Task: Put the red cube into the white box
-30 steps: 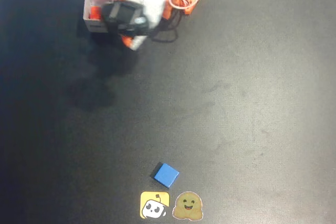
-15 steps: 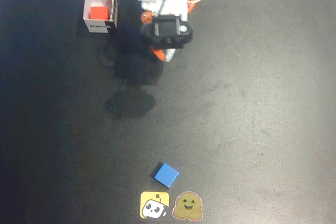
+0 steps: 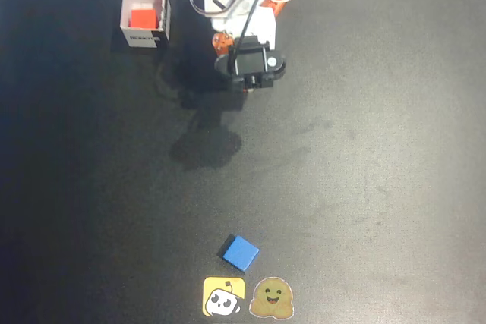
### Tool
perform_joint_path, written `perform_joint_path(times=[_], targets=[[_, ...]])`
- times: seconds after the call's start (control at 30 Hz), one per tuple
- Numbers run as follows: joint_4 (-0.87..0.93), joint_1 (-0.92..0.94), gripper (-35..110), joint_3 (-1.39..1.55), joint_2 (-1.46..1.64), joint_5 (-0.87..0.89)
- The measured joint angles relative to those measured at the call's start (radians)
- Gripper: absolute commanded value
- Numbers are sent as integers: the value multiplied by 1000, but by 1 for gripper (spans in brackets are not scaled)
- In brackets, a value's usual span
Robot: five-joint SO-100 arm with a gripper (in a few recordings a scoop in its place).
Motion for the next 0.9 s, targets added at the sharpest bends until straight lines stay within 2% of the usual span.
perform_joint_path(times=[0.9], targets=[[34,14,0,0,2,-3]])
